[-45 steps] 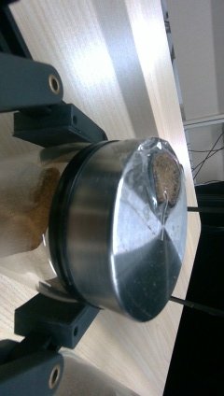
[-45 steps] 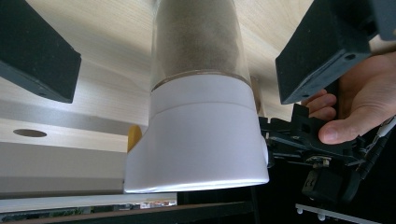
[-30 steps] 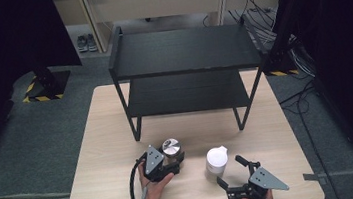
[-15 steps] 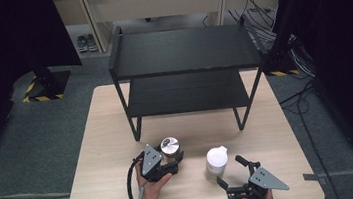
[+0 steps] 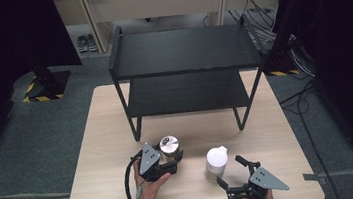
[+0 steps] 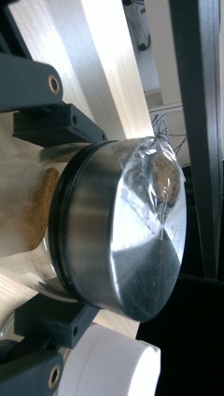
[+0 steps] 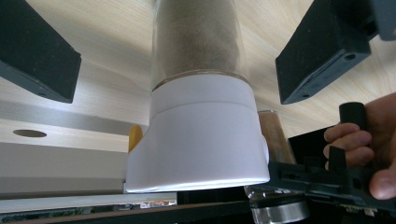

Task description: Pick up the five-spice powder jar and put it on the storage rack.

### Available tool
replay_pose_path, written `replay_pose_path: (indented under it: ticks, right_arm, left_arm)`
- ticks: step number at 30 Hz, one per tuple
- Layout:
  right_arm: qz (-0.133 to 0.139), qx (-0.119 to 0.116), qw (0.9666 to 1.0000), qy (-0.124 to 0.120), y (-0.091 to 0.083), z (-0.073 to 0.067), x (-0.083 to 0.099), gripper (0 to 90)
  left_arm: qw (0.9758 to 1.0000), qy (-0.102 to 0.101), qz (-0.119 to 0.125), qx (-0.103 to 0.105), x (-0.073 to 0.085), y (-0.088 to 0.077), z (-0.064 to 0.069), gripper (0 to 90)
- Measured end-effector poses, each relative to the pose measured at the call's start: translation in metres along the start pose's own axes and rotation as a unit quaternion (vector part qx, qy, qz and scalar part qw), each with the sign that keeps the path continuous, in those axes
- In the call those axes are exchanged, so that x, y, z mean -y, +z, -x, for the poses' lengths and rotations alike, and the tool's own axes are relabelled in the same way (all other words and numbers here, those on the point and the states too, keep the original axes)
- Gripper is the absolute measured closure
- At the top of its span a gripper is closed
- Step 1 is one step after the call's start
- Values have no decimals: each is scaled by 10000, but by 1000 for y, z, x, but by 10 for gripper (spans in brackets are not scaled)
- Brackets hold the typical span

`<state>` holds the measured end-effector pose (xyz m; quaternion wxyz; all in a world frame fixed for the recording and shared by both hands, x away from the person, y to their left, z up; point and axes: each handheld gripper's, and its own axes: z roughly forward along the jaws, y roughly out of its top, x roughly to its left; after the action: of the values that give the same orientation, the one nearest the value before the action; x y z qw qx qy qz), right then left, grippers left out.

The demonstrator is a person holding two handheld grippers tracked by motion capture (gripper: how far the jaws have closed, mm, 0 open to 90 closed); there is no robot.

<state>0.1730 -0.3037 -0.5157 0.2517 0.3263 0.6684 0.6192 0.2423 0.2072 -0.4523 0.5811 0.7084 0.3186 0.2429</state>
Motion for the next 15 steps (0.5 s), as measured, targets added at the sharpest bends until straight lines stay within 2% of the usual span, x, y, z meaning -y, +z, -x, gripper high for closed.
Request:
replay_pose_path:
  ticks: [6,15]
  right_arm:
    - [-2,1,10000,6,0,0,0,4]
    - [-2,0,10000,7,0,0,0,4]
  left_arm:
    - [9999,109,-90,33,-16,-5,1,303]
    - [9998,144,2,168,-32,-12,-4,302]
